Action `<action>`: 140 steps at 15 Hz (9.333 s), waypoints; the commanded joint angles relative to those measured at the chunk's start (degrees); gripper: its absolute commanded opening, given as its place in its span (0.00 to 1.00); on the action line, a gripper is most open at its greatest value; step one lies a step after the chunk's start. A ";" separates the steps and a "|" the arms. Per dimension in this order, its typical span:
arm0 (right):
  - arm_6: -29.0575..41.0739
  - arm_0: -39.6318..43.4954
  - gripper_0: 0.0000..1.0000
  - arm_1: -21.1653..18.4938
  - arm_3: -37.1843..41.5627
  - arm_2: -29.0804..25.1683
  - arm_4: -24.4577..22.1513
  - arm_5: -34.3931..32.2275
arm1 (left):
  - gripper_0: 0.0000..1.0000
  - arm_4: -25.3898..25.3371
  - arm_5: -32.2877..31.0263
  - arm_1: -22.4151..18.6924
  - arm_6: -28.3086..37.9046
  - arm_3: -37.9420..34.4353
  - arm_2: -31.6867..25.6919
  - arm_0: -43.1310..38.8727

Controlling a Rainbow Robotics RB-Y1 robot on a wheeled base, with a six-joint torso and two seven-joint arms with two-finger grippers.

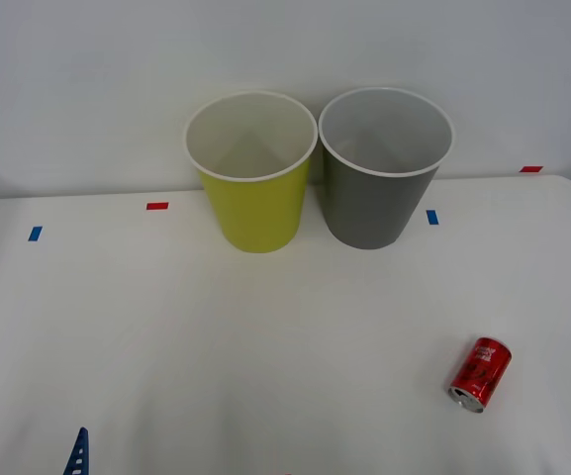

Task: Put cans in the gray bin and PET bottles in the light green bin.

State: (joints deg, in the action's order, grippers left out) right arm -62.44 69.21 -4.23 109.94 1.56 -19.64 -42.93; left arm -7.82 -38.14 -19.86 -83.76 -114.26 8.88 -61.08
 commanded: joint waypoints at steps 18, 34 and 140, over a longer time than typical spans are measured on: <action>0.75 -7.33 1.00 -5.26 32.27 3.10 14.02 55.49 | 1.00 0.00 0.00 0.00 0.00 0.00 0.00 0.00; 21.84 -28.69 1.00 -17.12 40.00 0.11 23.24 95.13 | 1.00 0.00 0.00 0.00 0.00 0.00 0.00 0.00; -27.12 -52.24 0.00 2.74 35.69 -10.70 27.46 104.80 | 1.00 0.00 0.00 0.00 0.00 0.00 0.00 0.00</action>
State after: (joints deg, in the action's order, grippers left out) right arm -89.63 17.63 -1.51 145.12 -9.26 8.16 62.20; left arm -7.82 -38.14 -19.86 -83.76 -114.26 8.88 -61.08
